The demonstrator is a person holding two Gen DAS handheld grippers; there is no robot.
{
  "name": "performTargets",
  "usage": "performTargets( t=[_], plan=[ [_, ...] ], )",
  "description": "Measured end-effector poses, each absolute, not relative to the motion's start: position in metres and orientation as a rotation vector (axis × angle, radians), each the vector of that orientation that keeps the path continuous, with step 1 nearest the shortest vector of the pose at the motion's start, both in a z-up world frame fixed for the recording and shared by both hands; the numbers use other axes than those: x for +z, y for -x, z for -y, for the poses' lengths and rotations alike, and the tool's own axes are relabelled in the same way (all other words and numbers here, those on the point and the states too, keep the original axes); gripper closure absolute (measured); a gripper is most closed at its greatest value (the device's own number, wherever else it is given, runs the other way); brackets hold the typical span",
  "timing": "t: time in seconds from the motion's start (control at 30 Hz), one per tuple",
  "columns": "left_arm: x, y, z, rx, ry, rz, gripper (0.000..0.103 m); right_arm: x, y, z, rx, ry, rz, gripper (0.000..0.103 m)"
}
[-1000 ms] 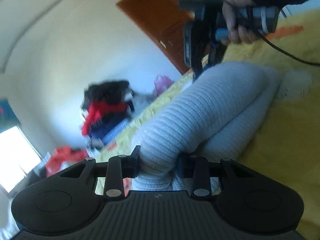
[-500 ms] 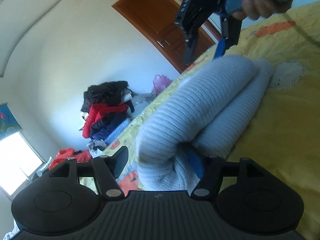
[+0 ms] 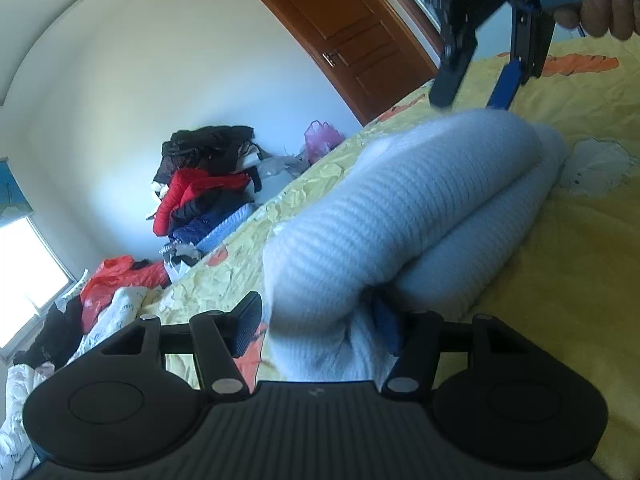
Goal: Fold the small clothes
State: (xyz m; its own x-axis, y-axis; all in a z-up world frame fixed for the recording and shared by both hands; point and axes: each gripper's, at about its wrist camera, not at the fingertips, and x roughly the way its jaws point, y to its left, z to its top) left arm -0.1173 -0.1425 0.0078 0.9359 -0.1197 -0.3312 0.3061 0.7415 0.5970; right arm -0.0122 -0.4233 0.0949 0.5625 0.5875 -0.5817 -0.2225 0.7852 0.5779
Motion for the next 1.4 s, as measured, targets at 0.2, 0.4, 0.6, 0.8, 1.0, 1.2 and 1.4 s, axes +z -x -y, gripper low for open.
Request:
performTargets(
  t=[0.2,0.4,0.6,0.8,1.0,1.2,1.4],
  plan=[
    [0.013,0.118,0.140,-0.235,-0.674,-0.303,0.042,0.091,0.017,0.415,0.568,-0.508,-0.855,0.033],
    [0.017,0.119,0.131,-0.236,-0.602,-0.355,0.038,0.082,0.017,0.384,0.660,-0.433,-0.911,0.045],
    [0.026,0.103,0.120,-0.253,-0.475,-0.436,0.040,0.092,0.020,0.393,0.736,-0.506,-0.815,0.083],
    [0.019,0.109,0.130,-0.269,-0.518,-0.395,0.063,0.142,0.025,0.407,0.702,-0.266,-0.740,0.087],
    [0.002,0.129,0.140,-0.270,-0.717,-0.294,0.066,0.076,0.029,0.419,0.607,-0.341,-0.888,0.090],
    [0.016,0.133,0.128,-0.361,-0.743,-0.311,0.062,0.069,0.026,0.437,0.602,-0.488,-0.893,0.072],
    [0.061,0.149,0.074,-0.500,-0.630,-0.288,0.061,0.094,0.016,0.453,0.548,-0.565,-0.773,0.024]
  ],
)
